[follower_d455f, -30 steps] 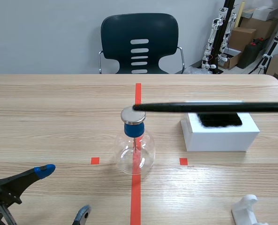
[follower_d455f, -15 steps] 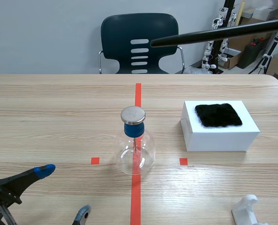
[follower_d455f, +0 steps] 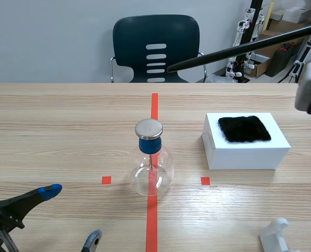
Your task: Do the electroscope experiment. move the rod toward and away from the electroscope
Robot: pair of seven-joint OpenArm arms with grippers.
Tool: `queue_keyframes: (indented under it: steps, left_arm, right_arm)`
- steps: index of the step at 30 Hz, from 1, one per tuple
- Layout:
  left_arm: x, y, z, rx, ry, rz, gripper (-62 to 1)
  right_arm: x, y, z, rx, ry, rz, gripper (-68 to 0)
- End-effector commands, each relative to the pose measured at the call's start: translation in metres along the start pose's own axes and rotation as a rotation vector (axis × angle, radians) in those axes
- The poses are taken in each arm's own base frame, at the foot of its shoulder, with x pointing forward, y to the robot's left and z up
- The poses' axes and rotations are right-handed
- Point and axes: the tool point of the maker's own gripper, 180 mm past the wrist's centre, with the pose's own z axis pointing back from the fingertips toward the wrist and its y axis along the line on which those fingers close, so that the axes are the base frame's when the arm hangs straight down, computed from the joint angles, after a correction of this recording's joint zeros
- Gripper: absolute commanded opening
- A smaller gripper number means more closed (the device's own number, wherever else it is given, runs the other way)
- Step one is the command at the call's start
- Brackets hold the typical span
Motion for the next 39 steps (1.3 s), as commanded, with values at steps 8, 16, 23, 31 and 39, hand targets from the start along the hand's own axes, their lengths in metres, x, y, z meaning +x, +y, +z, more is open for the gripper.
queue_keyframes:
  steps: [8, 16, 23, 31, 39]
  left_arm:
    - [0.005, 0.001, -0.002, 0.004, -0.024, 0.001, 1.4]
    - [0.005, 0.001, -0.002, 0.004, -0.024, 0.001, 1.4]
    - [0.005, 0.001, -0.002, 0.004, -0.024, 0.001, 1.4]
    - [0.005, 0.001, -0.002, 0.004, -0.024, 0.001, 1.4]
    - [0.005, 0.001, -0.002, 0.004, -0.024, 0.001, 1.4]
  right_arm:
    - [0.012, 0.001, -0.017, -0.037, -0.029, 0.040, -66.0]
    - [0.024, 0.015, -0.027, -0.018, -0.049, 0.051, -66.0]
    - [0.038, 0.027, -0.028, 0.011, -0.087, 0.067, -66.0]
    - [0.041, 0.033, -0.030, 0.041, -0.070, 0.068, -66.0]
    - [0.040, 0.042, -0.029, 0.081, -0.066, 0.088, -66.0]
